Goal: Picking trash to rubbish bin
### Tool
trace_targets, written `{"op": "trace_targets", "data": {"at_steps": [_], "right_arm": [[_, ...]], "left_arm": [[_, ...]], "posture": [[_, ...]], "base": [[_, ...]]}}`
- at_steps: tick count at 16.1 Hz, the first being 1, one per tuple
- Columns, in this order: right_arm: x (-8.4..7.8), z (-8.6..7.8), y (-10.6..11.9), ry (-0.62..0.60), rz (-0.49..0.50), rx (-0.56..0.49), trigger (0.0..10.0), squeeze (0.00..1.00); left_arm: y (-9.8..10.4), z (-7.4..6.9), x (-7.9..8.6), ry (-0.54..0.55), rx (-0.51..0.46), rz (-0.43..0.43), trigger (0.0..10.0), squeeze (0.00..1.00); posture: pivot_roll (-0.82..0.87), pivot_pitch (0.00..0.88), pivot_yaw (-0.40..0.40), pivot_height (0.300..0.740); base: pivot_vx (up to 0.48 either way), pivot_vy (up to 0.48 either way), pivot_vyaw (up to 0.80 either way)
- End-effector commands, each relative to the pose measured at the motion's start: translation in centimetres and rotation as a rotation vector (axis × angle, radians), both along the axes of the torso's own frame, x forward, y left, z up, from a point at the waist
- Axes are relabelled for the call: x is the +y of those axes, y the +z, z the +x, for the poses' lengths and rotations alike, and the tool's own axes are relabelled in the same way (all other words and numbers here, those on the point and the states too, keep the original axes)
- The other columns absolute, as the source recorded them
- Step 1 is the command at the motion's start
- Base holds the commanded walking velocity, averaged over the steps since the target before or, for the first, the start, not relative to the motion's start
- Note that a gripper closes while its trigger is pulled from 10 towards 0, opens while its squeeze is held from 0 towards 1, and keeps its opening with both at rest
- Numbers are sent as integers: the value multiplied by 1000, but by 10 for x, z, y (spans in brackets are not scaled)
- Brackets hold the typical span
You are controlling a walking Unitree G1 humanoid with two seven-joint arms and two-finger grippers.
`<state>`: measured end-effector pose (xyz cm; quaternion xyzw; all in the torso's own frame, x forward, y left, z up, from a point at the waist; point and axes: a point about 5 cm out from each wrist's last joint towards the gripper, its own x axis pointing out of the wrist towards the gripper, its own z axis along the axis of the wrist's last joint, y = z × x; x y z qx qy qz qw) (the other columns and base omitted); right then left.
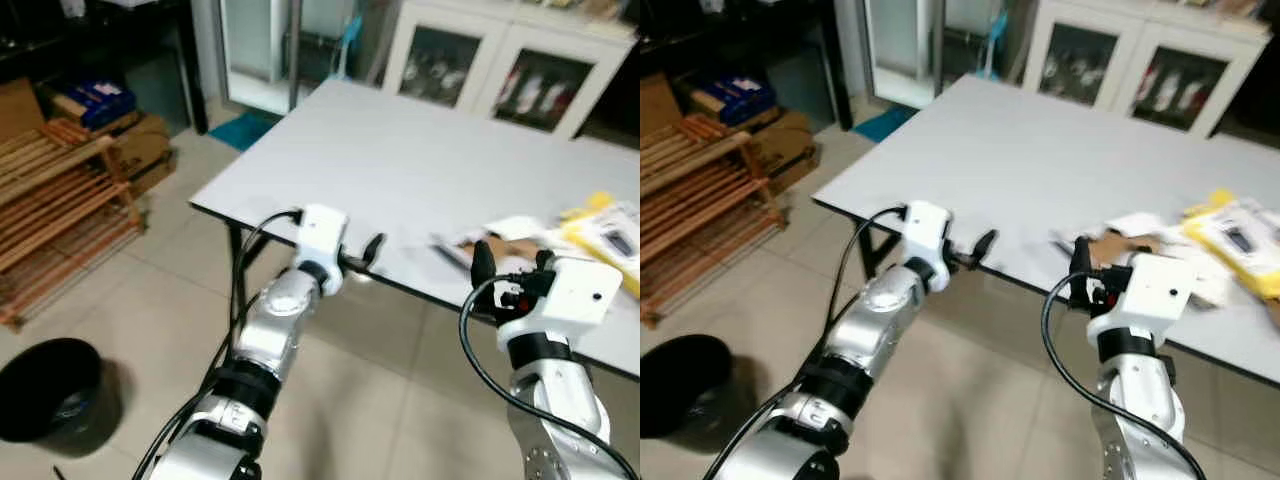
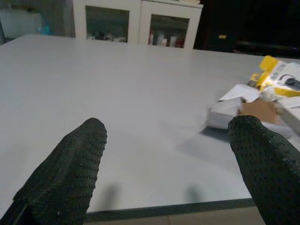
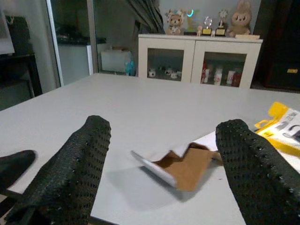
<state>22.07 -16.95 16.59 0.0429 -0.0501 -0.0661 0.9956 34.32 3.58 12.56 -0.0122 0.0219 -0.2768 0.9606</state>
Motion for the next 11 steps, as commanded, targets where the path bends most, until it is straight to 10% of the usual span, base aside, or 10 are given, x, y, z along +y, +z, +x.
{"op": "trace_targets", "data": {"at_steps": [1, 11], "right_arm": [[2, 0, 2, 6, 5, -5, 10000, 0], [3, 1, 5, 14, -21, -12, 10000, 0]], "left_arm": [[-1, 3, 7, 26, 2, 20, 10000, 0], [-1, 3, 7, 37, 2, 25, 10000, 0]], "posture": [[85, 39, -55, 740], [83, 43, -60, 740]], "base": [[0, -458, 0], [0, -457, 0]]}}
